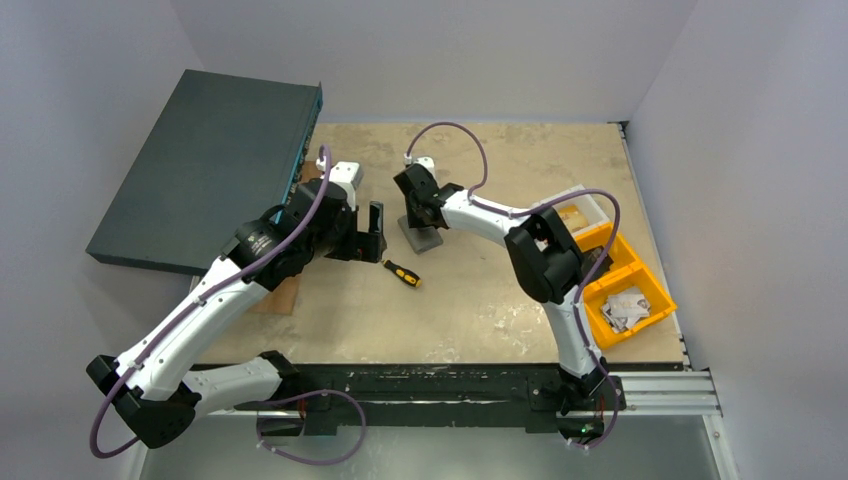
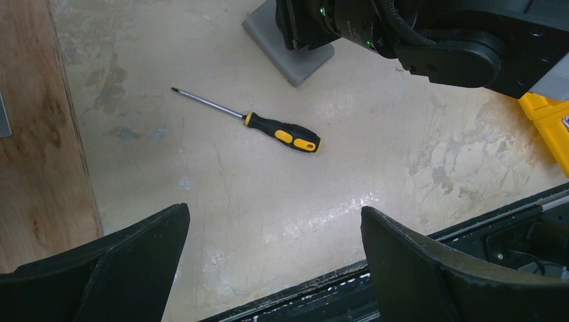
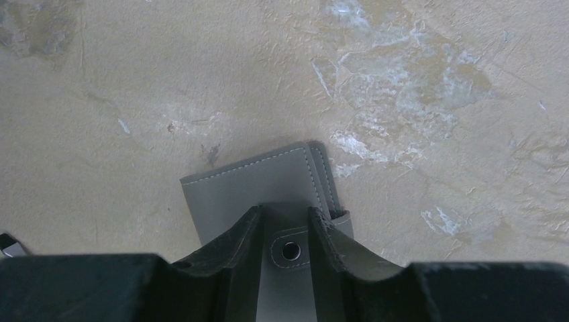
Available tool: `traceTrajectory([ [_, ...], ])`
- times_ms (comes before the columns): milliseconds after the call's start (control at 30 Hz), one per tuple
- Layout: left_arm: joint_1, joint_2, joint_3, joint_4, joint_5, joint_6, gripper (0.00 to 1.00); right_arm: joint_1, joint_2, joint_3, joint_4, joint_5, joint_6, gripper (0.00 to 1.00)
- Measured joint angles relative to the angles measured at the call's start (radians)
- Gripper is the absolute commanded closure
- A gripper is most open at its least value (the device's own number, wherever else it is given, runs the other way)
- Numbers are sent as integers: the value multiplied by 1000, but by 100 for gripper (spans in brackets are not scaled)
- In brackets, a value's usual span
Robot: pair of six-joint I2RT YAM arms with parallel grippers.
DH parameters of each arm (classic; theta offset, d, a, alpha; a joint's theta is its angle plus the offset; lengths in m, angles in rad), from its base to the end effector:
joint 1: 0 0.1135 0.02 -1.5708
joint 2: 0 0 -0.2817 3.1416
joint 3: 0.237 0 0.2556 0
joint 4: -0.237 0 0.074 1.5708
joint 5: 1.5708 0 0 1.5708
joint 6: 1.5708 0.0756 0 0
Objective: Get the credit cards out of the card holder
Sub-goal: Open the card holder at the center of the board.
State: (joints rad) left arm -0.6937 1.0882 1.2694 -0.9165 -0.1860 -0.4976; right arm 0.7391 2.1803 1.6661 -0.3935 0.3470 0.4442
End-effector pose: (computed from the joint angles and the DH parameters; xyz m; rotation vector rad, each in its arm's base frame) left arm 0.1880 -0.1381 0.3674 0.1316 2.3199 -0.3989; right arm 0.3990 0.3289 0.1602 -0.2097 2.3994 0.1119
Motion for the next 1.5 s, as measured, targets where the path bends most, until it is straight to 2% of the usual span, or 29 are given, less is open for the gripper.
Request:
traceTrajectory([
  [67,0,0,0,0,0,0,0,3,0,0,-2,3,1,63],
  [367,4,2,-6,0,1,0,0,28,-13,-11,-24,9,5,67],
  [800,13,2,-8,0,5,0,0,41,-85,-57,-72,-6,17,67],
  [1100,13,3,-8,0,11,0,0,48,-89,-85,-76,-13,21,73],
  [1200,13,4,-8,0,13,0,0,48,-89,-85,-78,-13,24,76],
  [1467,14,12,-24,2,31,-16,0,48,-89,-97,-72,-22,27,100],
  [1500,14,15,-24,2,34,-18,0,47,-89,-101,-67,-22,27,100],
])
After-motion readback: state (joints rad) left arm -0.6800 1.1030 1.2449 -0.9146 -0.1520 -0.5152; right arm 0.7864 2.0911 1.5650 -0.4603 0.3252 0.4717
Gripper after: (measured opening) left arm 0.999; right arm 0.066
